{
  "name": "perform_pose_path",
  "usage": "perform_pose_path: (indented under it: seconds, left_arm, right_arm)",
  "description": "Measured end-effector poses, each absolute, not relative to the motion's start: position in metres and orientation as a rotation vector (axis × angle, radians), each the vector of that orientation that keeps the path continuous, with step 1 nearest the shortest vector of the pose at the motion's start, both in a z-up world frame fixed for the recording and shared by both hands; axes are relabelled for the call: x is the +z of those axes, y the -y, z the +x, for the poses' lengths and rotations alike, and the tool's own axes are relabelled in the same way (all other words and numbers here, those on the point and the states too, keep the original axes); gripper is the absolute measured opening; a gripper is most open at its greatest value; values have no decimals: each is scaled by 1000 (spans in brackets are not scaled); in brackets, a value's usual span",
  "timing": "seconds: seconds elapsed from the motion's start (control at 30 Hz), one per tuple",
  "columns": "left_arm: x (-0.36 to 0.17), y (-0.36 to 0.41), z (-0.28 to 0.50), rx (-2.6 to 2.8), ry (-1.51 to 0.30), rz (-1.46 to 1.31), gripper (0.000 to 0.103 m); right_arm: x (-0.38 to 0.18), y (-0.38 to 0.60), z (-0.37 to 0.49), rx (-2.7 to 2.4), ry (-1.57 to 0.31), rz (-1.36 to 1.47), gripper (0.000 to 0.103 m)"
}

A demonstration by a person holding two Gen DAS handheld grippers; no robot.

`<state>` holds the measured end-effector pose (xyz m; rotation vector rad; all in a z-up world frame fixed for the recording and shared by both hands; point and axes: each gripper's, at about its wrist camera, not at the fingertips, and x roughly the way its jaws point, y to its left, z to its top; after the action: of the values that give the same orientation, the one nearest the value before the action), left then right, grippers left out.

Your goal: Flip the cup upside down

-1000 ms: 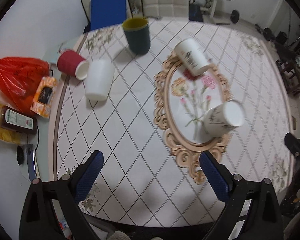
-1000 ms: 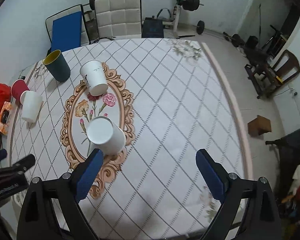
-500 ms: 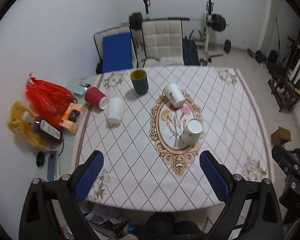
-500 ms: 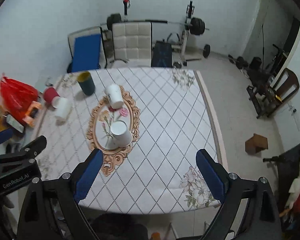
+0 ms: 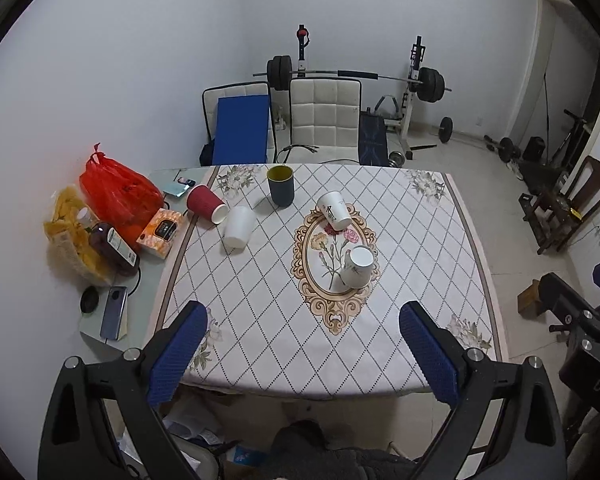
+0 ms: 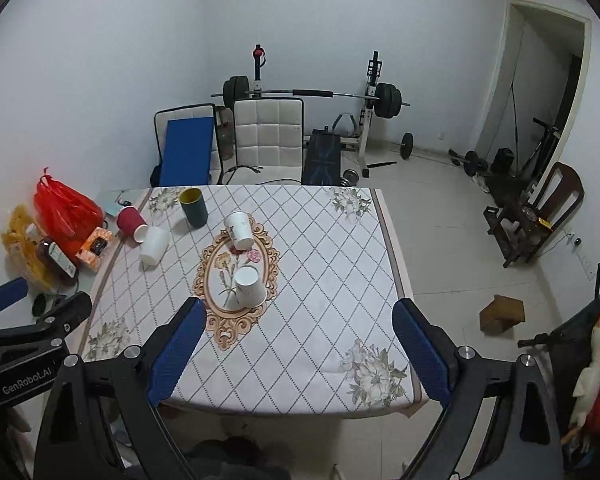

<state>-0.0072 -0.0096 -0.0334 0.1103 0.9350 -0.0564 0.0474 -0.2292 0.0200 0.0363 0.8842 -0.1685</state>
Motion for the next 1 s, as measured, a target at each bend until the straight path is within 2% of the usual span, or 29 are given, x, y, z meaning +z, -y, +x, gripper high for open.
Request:
perform_pose_path:
  seconds: [0.3, 1.0]
  left_arm:
    - [-17, 5, -31, -54, -895, 109, 98]
    - [1, 5, -47, -61, -854, 104, 98]
  right_arm:
    - [44, 221, 26, -154, -848, 38, 96]
    - [57, 222, 8, -145, -840, 59, 96]
